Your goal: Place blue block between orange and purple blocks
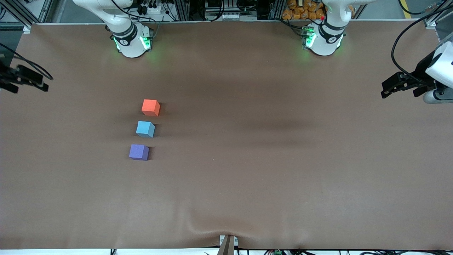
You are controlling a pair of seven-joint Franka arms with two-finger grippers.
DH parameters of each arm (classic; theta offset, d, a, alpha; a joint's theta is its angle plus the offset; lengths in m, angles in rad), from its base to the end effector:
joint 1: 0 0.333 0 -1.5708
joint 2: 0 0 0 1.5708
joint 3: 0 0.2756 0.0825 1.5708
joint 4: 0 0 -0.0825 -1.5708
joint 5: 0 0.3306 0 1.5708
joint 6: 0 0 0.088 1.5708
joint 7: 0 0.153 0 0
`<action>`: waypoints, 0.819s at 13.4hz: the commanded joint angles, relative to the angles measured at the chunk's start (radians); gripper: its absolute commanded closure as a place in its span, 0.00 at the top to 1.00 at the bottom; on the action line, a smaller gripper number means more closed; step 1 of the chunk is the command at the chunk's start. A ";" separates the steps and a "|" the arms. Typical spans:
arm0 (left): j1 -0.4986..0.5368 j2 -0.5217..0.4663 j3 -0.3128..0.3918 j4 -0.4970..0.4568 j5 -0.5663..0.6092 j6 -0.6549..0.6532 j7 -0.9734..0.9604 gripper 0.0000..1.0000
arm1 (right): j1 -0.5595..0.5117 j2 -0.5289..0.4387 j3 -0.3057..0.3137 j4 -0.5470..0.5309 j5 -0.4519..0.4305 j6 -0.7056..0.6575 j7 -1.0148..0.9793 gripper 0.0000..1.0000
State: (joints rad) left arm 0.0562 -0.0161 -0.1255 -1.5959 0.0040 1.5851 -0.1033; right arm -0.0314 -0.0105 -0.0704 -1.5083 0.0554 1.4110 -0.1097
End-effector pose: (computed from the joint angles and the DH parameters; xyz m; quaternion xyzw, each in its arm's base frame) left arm 0.4970 -0.0343 0.5368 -0.9998 -0.0170 -0.0028 0.0028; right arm 0.4761 -0.0396 0.5560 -0.9986 -0.0072 0.0402 0.0323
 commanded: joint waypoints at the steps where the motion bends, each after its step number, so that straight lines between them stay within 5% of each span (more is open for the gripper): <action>1: 0.013 -0.004 -0.006 0.002 -0.010 0.004 0.017 1.00 | -0.035 0.009 0.027 0.055 -0.035 -0.087 -0.002 1.00; 11: 0.011 -0.005 -0.008 0.005 -0.007 0.000 0.019 1.00 | -0.031 0.012 0.029 0.082 -0.055 -0.103 -0.001 1.00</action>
State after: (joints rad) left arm 0.0564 -0.0161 -0.1259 -1.5961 0.0040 1.5852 -0.1032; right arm -0.0390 -0.0098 -0.0629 -1.4554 0.0190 1.3269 -0.1096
